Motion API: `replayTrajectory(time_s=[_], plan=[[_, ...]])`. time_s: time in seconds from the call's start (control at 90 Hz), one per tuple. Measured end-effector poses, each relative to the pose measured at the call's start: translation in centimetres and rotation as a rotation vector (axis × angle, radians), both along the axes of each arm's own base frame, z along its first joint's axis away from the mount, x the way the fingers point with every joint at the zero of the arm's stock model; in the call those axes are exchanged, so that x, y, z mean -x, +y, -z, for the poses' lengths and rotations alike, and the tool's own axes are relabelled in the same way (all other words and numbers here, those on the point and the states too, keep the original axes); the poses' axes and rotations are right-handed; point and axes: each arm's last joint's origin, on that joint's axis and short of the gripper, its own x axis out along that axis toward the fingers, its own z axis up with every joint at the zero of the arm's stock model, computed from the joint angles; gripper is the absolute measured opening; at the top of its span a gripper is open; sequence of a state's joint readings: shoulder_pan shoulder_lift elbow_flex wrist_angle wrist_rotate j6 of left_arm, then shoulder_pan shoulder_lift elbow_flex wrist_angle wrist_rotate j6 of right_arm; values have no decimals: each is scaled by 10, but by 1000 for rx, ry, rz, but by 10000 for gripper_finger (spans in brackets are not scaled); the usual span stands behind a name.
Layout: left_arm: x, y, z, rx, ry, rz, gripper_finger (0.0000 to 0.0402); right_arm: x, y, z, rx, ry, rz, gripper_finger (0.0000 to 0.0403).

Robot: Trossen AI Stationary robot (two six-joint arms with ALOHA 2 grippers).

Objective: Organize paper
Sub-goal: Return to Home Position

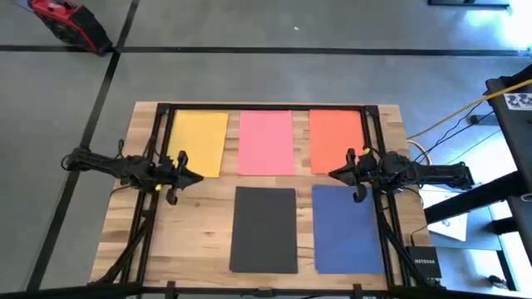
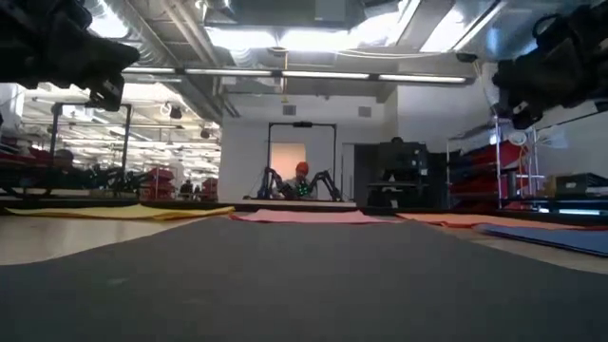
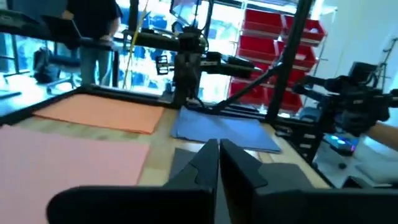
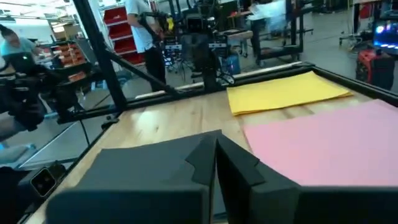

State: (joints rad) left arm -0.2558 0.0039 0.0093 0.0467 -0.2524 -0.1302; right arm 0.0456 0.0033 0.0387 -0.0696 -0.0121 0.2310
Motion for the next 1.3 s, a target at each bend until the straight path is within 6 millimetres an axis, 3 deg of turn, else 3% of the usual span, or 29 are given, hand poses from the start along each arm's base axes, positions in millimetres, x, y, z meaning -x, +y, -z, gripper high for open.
replayTrajectory(time_s=[0.744,0.989,1.3], plan=[[0,0,0,-8,-2,-8,0,0,-1,0,21,0,18,3],[0,0,-1,42,-6,-9,0,0,0,0,-53,5,-7,3],[0,3,-1,19,-9,-82,0,0,0,0,58,-2,15,3]])
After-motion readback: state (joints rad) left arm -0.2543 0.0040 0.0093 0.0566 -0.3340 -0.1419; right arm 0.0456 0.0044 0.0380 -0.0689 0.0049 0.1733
